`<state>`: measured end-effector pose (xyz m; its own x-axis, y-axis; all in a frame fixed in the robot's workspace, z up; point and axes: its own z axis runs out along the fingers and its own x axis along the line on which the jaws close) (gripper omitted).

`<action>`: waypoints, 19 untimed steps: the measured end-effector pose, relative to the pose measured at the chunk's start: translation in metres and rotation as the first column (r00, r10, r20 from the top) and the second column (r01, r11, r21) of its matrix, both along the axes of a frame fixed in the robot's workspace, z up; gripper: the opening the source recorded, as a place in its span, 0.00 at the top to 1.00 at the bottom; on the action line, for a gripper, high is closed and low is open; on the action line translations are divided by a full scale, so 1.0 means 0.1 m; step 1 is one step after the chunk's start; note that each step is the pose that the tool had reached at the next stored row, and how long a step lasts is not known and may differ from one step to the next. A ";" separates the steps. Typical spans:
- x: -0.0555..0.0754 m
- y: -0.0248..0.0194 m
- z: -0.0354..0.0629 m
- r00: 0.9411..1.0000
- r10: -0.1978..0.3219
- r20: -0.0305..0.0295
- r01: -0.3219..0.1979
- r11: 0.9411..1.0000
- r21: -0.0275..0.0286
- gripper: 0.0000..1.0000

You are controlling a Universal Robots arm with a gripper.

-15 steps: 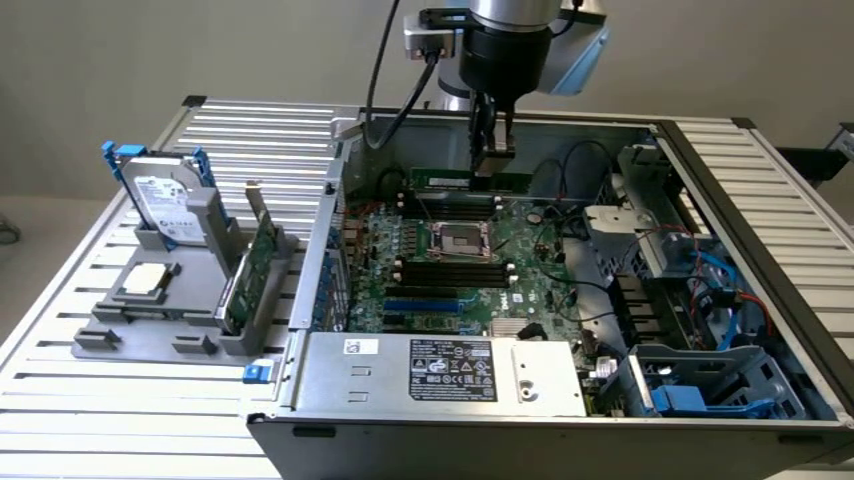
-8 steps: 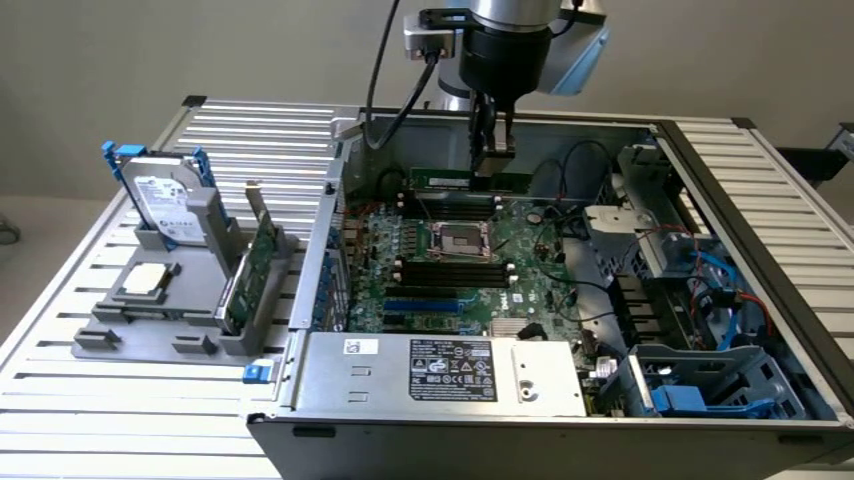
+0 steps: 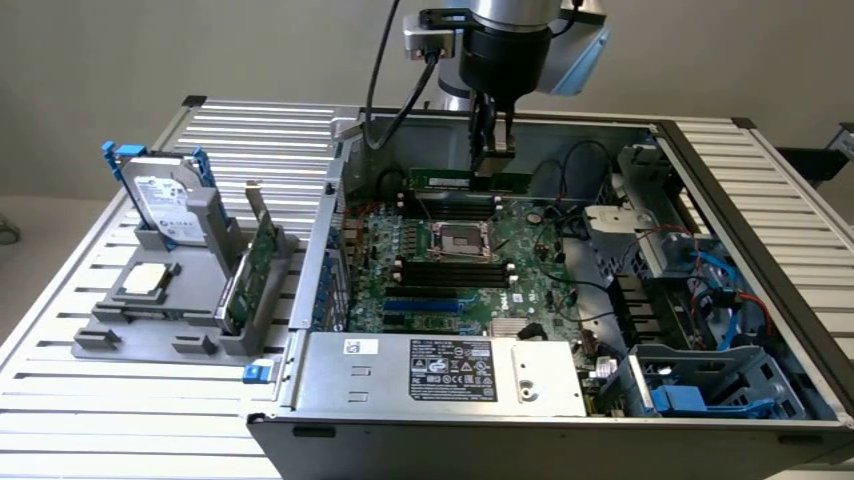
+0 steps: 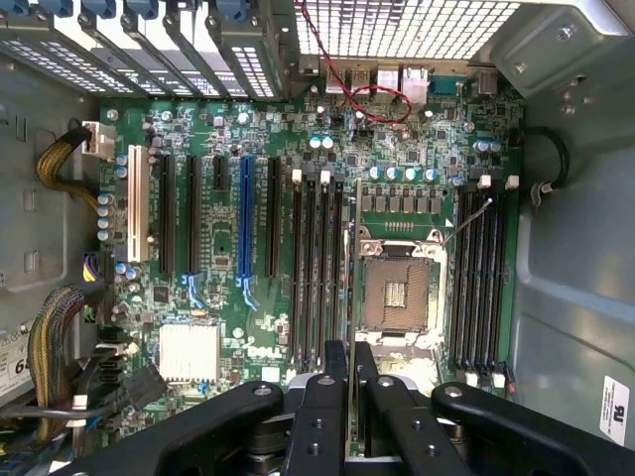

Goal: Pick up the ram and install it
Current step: 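Insert the ram into the slot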

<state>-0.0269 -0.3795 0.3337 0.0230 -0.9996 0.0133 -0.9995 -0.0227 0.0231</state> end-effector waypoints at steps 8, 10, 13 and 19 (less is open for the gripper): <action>-0.03 -0.011 -0.144 1.000 0.001 0.000 -0.001 1.000 0.000 0.85; -0.03 -0.020 -0.180 1.000 0.007 0.000 -0.007 1.000 0.000 0.85; -0.03 -0.063 -0.234 1.000 0.018 -0.001 -0.018 1.000 0.000 0.85; -0.03 -0.155 -0.344 0.999 0.033 -0.001 -0.033 0.999 0.000 0.85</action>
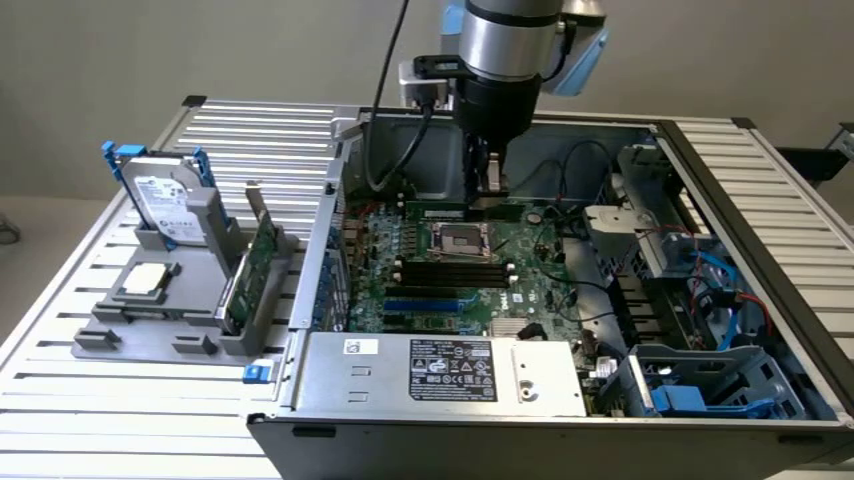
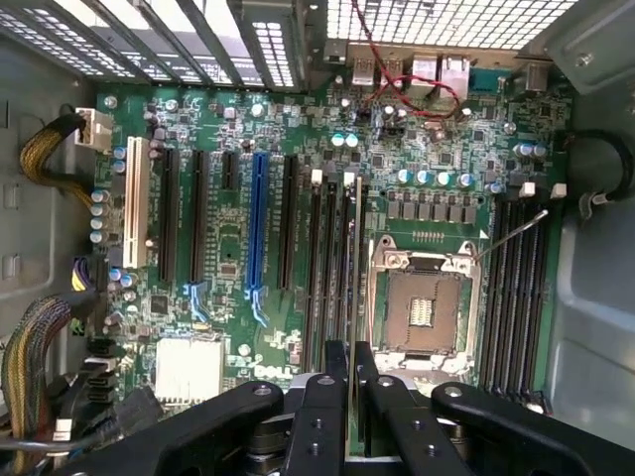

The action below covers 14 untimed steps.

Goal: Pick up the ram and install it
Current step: 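Insert the ram into the slot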

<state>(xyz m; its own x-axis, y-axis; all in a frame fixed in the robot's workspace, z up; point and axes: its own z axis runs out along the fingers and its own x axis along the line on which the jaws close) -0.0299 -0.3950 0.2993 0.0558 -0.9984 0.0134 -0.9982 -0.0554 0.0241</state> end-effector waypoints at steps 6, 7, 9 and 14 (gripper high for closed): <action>0.00 -0.040 -0.113 1.000 0.001 0.000 -0.001 1.000 0.000 0.85; 0.00 -0.042 -0.131 1.000 0.001 0.000 -0.001 1.000 0.000 0.85; 0.00 -0.049 -0.167 1.000 0.001 0.000 -0.001 1.000 0.000 0.85; -0.01 -0.072 -0.258 1.000 0.001 0.000 -0.001 1.000 0.000 0.85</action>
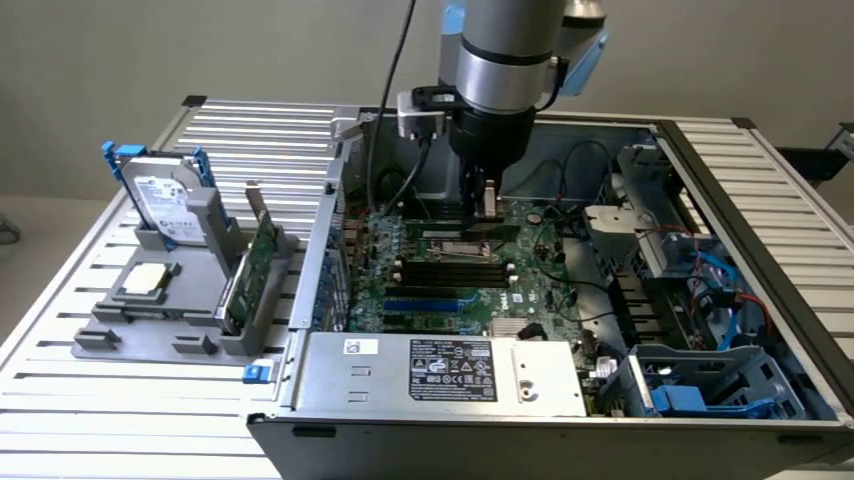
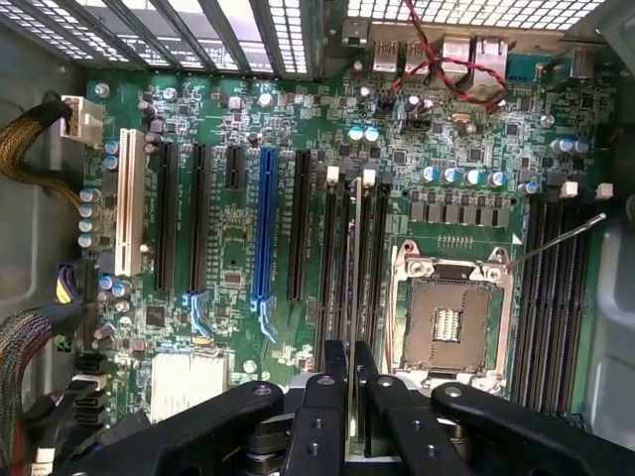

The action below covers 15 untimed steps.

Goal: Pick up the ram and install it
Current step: 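Insert the ram into the slot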

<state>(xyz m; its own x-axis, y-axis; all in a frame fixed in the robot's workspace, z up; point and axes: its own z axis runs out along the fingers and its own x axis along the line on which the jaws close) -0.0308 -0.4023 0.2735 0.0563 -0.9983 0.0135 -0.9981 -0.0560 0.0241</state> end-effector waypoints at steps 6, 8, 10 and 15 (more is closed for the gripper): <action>-0.01 -0.048 -0.108 1.000 -0.002 0.000 0.002 1.000 0.000 0.85; -0.01 -0.068 -0.144 1.000 -0.006 0.000 0.006 1.000 0.000 0.85; -0.02 -0.083 -0.183 1.000 -0.015 0.000 0.015 1.000 0.000 0.85; -0.02 -0.093 -0.273 0.998 -0.061 0.000 0.061 0.998 0.000 0.85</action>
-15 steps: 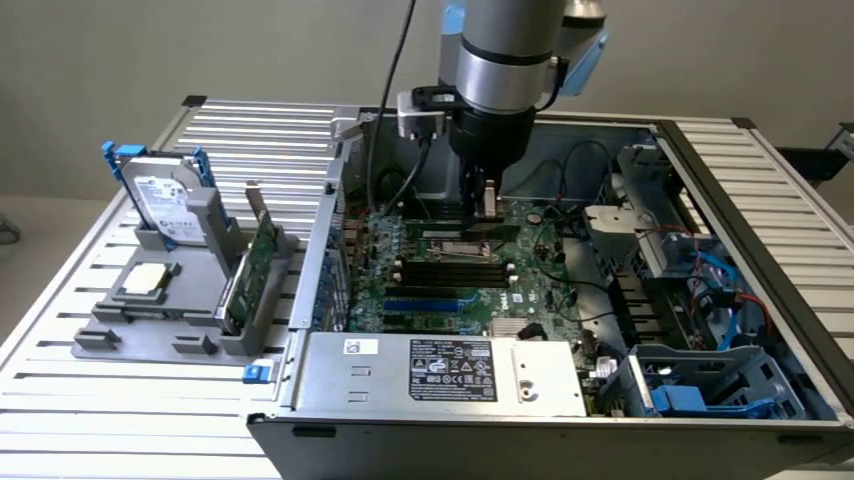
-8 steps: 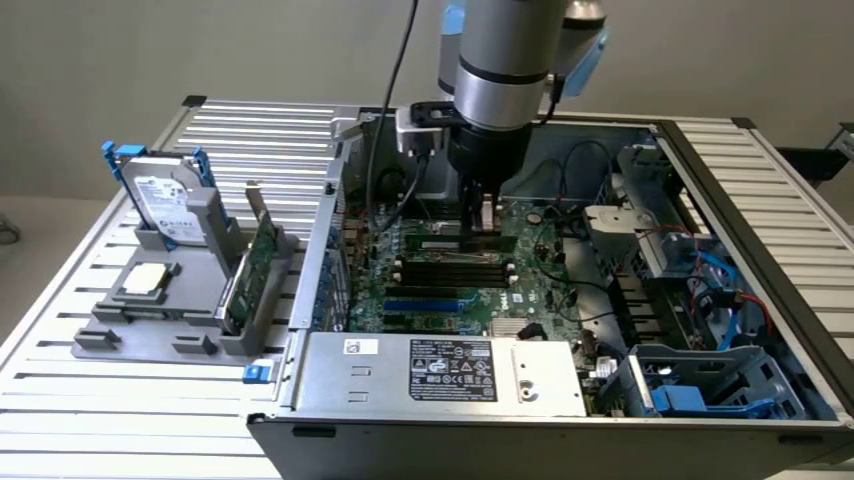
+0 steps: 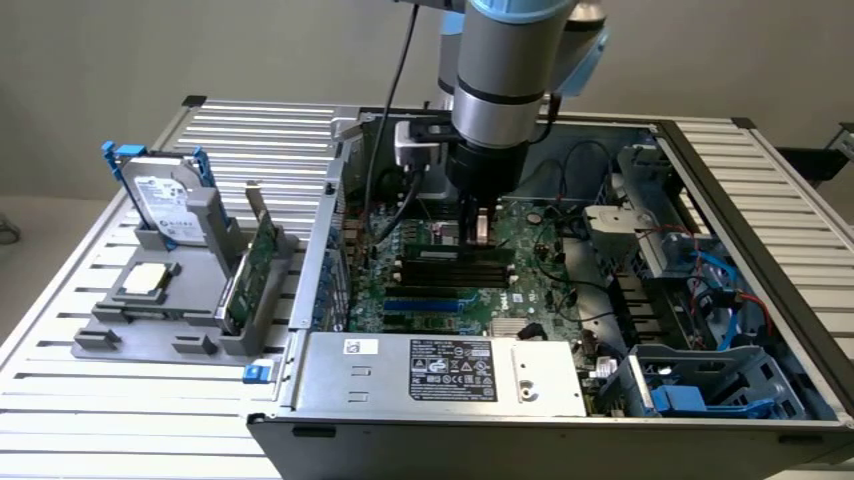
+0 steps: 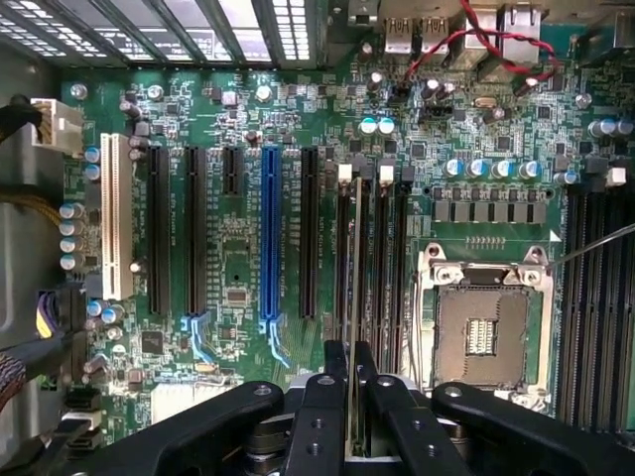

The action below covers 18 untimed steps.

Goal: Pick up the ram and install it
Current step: 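Insert the ram into the slot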

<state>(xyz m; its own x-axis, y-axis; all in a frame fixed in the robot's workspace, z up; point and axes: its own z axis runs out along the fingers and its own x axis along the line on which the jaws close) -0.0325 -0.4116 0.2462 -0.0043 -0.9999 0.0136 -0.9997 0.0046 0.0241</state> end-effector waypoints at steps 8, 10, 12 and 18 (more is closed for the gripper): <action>0.00 0.000 -0.146 1.000 -0.007 0.000 0.007 1.000 0.000 0.85; 0.00 0.000 -0.170 1.000 -0.007 0.000 0.007 1.000 0.000 0.85; 0.00 -0.001 -0.178 1.000 -0.005 0.000 0.005 1.000 0.000 0.85; 0.00 -0.006 -0.180 1.000 -0.001 0.000 0.001 1.000 0.001 0.85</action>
